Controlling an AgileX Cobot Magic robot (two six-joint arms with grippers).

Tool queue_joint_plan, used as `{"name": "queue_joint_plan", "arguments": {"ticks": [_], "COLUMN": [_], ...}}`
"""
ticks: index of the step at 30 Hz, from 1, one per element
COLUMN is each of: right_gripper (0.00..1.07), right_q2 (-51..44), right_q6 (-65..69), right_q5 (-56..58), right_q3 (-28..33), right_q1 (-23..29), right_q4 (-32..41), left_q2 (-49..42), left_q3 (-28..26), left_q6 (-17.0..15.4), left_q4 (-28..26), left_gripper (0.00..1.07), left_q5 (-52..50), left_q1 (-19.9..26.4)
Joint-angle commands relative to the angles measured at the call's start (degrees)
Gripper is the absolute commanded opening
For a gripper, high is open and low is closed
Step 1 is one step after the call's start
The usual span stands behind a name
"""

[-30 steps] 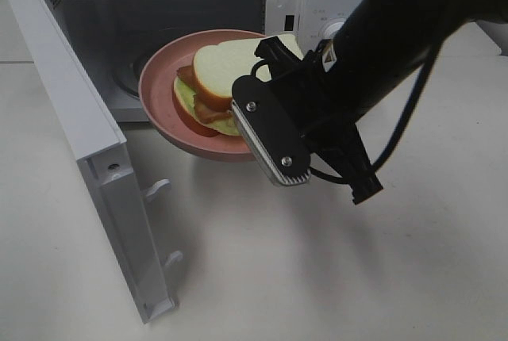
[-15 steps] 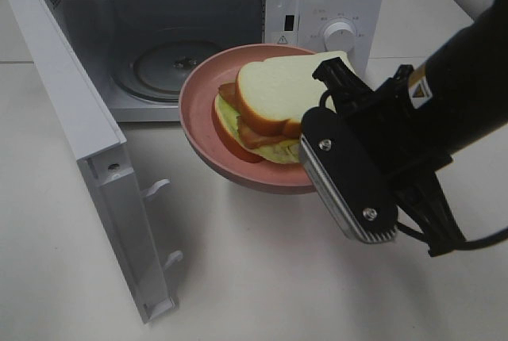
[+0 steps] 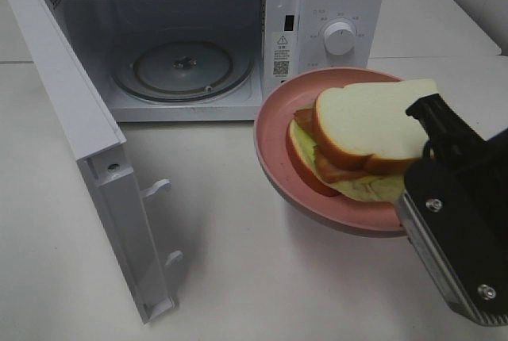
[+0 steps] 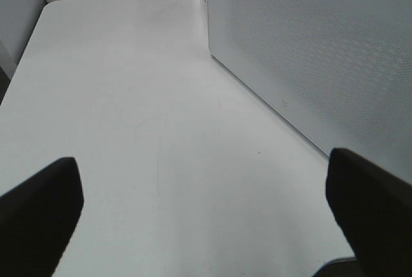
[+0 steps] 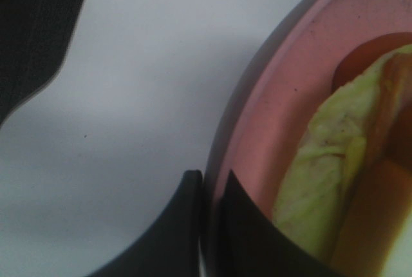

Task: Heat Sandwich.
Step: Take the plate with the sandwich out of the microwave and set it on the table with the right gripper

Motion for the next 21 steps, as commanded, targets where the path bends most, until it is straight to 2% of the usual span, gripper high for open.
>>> {"name": "queue_joint_plan", "arguments": {"ticks": [1, 10, 21], "right_gripper": [0.00, 0.00, 0.00], "right_q2": [-3.2, -11.1, -13.1], "right_q6": [2.8, 12.5, 27.4], "right_q5": [0.4, 5.6, 11.1], "right_q3": [1.4, 6.2, 6.4], "right_q1": [0.1, 0.1, 0.1], "right_q4": [-2.1, -8.3, -11.9], "left_q2": [-0.5, -0.5, -0.5], "left_q3": [0.2, 0.2, 0.2], "left_q6": [-0.1, -0.1, -0.1], "left_q4": [-0.1, -0.1, -0.1], "left_gripper": [0.98, 0.98, 0.98], "left_q5": [0.1, 0.1, 0.1], "left_q1": [-0.1, -0.1, -0.1]}}
